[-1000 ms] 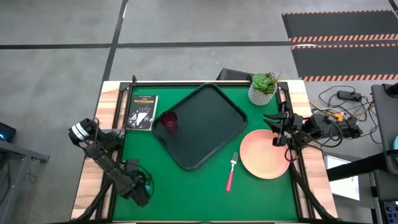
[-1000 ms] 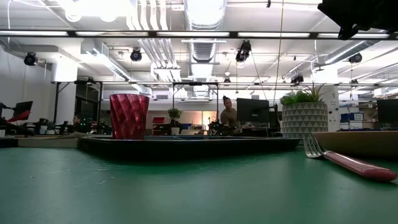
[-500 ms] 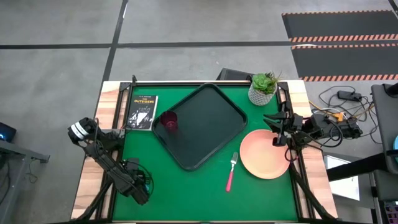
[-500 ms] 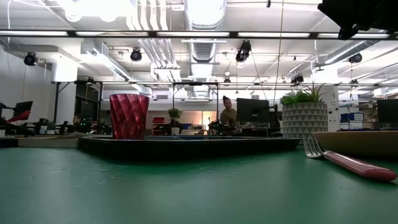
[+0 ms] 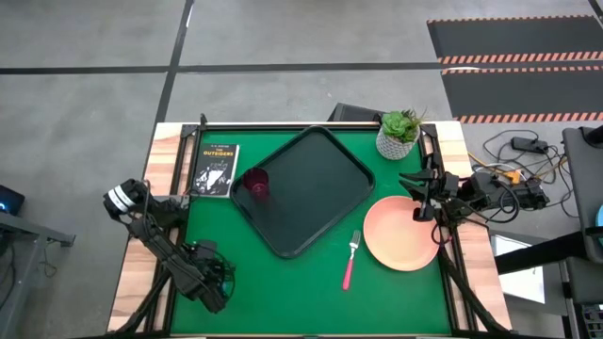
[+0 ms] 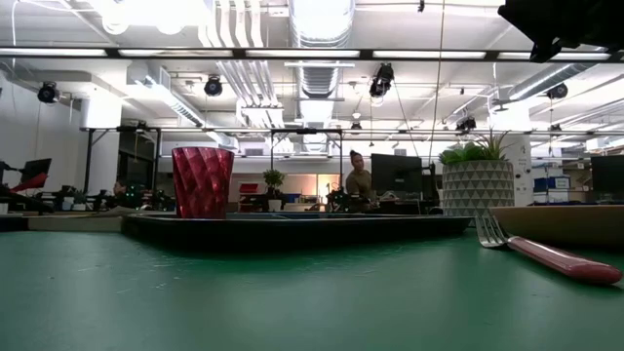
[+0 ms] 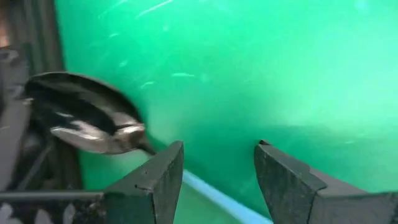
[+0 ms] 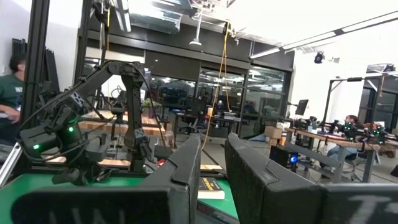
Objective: Pick and place plate/cup/fork/spoon on tray
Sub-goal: Put the blue spoon on the black serving tray to the bottom right of the red glass
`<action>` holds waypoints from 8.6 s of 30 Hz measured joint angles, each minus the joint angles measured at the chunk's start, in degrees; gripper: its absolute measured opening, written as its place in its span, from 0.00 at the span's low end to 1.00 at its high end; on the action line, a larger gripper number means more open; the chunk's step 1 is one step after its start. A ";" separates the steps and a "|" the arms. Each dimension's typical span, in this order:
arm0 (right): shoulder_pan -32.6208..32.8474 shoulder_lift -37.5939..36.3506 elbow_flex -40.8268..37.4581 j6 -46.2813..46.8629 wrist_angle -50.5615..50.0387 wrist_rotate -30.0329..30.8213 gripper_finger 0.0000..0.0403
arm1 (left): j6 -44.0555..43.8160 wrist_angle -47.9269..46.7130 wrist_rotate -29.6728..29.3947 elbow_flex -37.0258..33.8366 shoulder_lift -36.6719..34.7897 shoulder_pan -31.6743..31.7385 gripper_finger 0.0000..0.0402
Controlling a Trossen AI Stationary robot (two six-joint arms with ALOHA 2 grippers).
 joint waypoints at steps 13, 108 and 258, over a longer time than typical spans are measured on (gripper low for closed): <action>0.00 0.01 0.00 -0.03 0.02 0.00 0.16 | -1.42 0.42 -2.19 -0.33 -0.02 -0.07 0.44; 0.00 0.00 0.00 -3.49 1.70 0.02 0.16 | -0.07 4.26 1.33 3.33 0.43 -3.91 0.34; 0.00 0.00 0.00 -1.99 1.66 0.00 0.16 | 81.04 46.83 -65.04 16.59 0.99 19.84 0.00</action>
